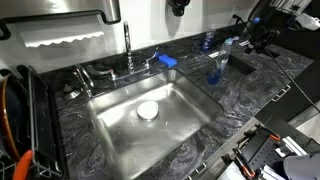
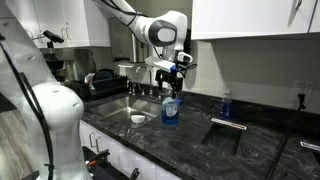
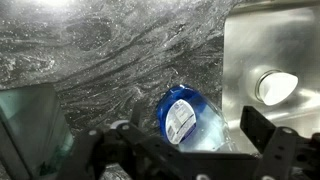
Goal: Turn the faucet handle on the right clockwise
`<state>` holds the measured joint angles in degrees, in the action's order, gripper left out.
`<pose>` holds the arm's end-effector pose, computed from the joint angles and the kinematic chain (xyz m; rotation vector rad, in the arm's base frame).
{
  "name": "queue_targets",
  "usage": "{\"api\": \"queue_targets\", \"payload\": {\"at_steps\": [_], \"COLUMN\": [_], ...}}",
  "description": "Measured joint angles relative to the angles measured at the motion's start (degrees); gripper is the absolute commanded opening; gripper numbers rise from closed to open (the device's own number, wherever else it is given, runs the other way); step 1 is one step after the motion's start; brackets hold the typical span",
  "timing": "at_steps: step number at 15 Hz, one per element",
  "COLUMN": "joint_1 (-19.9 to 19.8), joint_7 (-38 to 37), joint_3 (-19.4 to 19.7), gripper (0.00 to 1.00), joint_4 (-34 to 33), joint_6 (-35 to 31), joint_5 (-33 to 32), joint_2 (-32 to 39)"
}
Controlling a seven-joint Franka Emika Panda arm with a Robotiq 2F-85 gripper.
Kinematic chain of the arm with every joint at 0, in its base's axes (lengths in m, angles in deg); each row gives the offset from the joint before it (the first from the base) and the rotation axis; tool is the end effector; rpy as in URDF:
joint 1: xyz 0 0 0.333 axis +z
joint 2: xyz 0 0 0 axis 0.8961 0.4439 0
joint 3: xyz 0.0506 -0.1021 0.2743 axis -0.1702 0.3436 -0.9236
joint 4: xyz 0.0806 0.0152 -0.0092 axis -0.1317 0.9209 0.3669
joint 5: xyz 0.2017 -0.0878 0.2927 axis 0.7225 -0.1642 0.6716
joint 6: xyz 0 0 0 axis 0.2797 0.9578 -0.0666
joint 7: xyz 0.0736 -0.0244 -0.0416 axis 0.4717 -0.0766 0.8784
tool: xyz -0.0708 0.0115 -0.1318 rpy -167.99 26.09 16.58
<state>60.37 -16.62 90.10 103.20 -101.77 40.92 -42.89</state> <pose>0.3952 -0.1342 0.3821 -2.9504 0.2070 -0.0932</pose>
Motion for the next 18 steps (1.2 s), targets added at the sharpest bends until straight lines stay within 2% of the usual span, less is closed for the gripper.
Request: {"api": "queue_targets", "payload": {"at_steps": [9, 14, 18], "joint_1": [0.0, 0.4, 2.1], "joint_7": [0.1, 1.3, 1.7], "joint_3": [-0.1, -4.3, -6.8], "gripper": [1.00, 1.00, 1.00], "joint_4": [0.0, 0.0, 0.0], "joint_6": [0.0, 0.1, 0.7], "joint_5": [0.1, -0.1, 0.1], "joint_2": [-0.1, -2.5, -4.7]}}
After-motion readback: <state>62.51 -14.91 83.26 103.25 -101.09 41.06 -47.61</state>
